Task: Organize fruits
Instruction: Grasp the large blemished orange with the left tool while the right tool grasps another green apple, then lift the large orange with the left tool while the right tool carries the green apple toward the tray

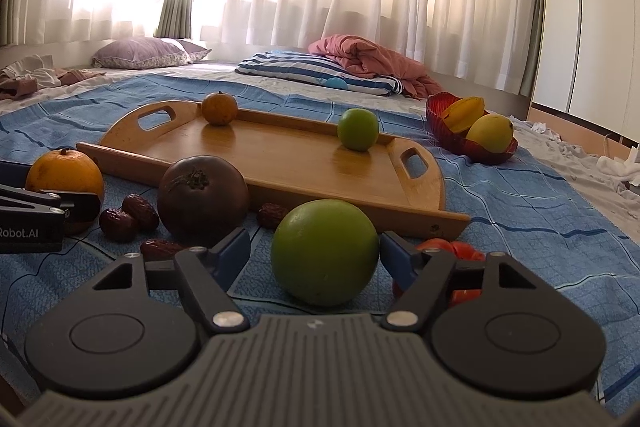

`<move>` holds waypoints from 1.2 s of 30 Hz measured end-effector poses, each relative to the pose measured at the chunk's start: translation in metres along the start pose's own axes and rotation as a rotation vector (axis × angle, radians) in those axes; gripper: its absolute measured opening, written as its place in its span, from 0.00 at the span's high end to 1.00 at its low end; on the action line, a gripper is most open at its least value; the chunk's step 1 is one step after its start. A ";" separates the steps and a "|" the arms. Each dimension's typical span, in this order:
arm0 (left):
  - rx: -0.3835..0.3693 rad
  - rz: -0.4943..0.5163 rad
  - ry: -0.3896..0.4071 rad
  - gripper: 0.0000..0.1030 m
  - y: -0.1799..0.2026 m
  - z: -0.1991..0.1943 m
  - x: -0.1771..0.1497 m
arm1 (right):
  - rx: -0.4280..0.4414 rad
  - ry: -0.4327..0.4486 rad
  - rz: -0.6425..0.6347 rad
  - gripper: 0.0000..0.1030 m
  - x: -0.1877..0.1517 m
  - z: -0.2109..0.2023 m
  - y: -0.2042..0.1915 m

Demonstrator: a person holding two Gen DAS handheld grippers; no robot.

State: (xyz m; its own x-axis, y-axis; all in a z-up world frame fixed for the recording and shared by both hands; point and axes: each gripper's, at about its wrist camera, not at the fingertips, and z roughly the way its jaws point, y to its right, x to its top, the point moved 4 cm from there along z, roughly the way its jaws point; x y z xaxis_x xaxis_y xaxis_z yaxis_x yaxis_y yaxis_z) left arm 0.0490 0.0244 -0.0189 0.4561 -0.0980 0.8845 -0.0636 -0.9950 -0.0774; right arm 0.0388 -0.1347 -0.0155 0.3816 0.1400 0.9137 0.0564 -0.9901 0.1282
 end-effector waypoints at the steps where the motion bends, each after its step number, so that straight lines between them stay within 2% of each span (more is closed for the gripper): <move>1: 0.002 0.005 0.004 0.37 0.001 0.000 0.000 | -0.002 -0.001 -0.001 0.22 0.000 0.000 0.000; 10: 0.008 0.011 0.016 0.37 0.003 -0.001 -0.001 | -0.018 -0.016 -0.004 0.27 0.000 0.003 0.000; 12: 0.011 0.010 0.020 0.37 0.003 -0.001 -0.001 | -0.021 -0.019 -0.005 0.30 -0.001 0.003 0.000; 14: 0.014 0.008 0.023 0.38 0.003 -0.001 -0.002 | -0.025 -0.022 -0.004 0.37 -0.001 0.004 0.001; 16: 0.018 0.009 0.025 0.38 0.004 -0.002 -0.002 | -0.026 -0.024 0.000 0.39 -0.001 0.004 0.002; 31: 0.029 -0.056 0.017 0.38 -0.007 -0.008 0.003 | 0.005 0.035 0.109 0.40 0.000 -0.009 0.013; 36: 0.038 -0.065 0.045 0.38 -0.009 -0.010 0.010 | 0.015 0.064 0.124 0.40 0.009 -0.013 0.015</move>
State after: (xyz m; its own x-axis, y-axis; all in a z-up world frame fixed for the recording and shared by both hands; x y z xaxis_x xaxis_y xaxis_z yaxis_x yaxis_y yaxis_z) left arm 0.0452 0.0329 -0.0044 0.4181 -0.0330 0.9078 -0.0008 -0.9994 -0.0359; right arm 0.0316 -0.1486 -0.0005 0.3270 0.0152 0.9449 0.0263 -0.9996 0.0070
